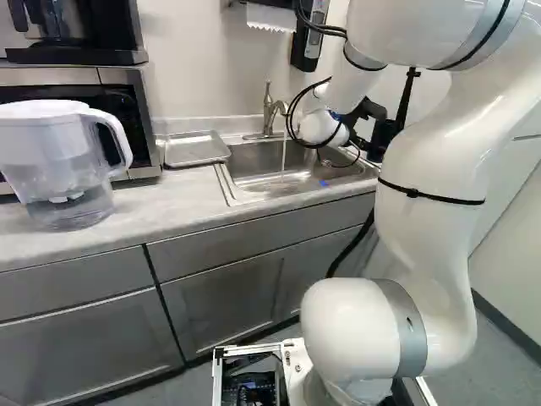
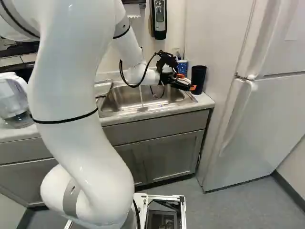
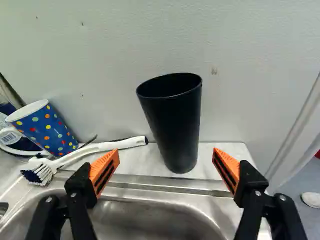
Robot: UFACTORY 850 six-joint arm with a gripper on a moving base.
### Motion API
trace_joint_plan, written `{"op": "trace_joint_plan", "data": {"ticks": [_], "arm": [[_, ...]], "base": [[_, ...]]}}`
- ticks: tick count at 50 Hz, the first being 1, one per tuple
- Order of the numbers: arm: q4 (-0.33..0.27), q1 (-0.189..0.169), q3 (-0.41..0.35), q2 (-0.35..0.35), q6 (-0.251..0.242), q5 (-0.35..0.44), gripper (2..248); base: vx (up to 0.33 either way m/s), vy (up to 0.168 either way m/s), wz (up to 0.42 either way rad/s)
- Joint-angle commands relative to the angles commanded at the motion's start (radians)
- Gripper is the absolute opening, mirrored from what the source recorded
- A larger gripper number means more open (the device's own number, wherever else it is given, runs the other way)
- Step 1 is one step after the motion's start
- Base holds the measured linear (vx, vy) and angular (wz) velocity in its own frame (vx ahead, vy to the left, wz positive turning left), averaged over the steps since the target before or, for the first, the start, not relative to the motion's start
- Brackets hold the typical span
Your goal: Rinse the cup and place it in the tray
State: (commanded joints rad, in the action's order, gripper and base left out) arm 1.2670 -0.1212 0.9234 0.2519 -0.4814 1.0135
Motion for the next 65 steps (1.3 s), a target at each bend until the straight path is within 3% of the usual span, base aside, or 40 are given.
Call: {"op": "trace_joint_plan", "data": {"ticks": [54,65], "arm": [[0.0,-0.069,0.11,0.091,0.0,0.0,247],[0.0,-0.07,0.111,0.092,0.0,0.0,240]], "base": [[0.0,0.0,0.0],[0.0,0.0,0.0]]}}
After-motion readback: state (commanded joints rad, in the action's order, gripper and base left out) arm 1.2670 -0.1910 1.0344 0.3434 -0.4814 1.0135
